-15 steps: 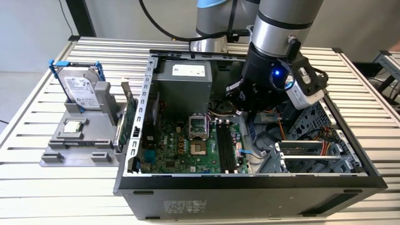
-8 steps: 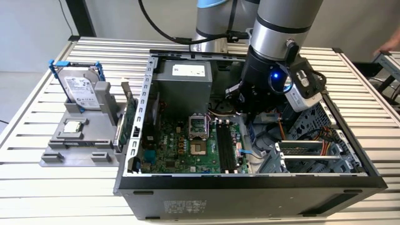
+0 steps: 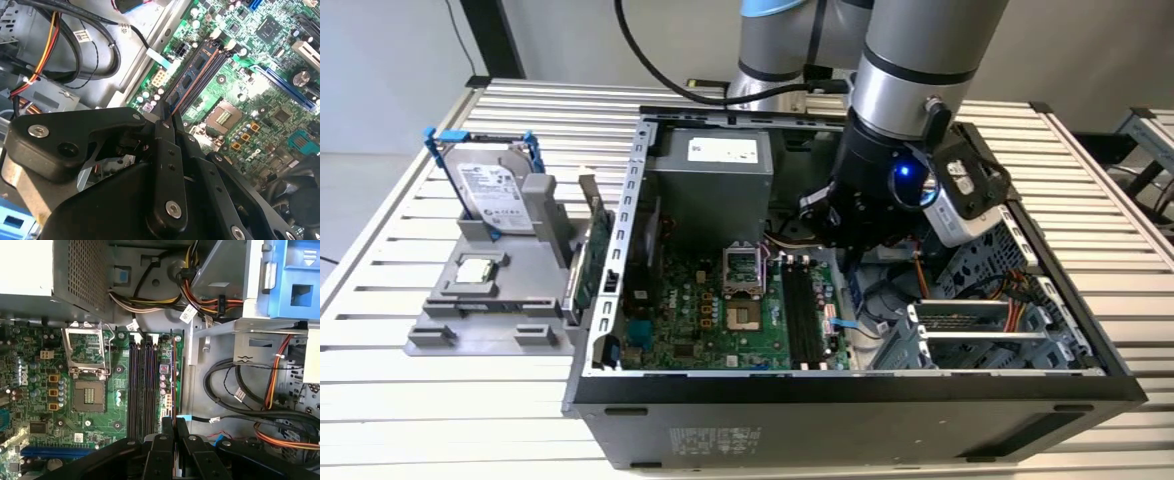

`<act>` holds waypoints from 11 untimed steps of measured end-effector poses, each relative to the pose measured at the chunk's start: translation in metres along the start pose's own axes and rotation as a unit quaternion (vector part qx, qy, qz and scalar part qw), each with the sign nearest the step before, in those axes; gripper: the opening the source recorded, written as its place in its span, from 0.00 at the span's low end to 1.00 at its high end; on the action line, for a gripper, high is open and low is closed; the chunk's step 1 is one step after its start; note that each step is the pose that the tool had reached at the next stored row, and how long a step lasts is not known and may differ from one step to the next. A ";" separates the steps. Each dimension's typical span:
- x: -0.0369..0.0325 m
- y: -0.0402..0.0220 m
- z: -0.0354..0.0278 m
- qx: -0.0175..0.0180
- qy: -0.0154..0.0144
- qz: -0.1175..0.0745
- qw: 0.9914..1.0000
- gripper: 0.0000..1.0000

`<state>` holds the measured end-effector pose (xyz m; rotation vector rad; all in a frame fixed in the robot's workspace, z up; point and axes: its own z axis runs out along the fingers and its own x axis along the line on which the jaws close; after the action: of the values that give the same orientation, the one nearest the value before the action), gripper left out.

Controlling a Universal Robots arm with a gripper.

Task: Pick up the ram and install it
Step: 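Insert the ram into the slot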

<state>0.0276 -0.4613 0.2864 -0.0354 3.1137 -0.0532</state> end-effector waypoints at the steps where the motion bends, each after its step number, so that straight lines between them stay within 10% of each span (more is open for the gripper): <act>1: 0.0000 0.0000 -0.0001 0.000 0.000 0.000 1.000 0.00; 11: 0.0039 0.0015 0.0145 0.003 0.001 0.029 1.000 0.00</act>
<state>0.0241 -0.4603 0.2718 0.0551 3.1141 -0.0606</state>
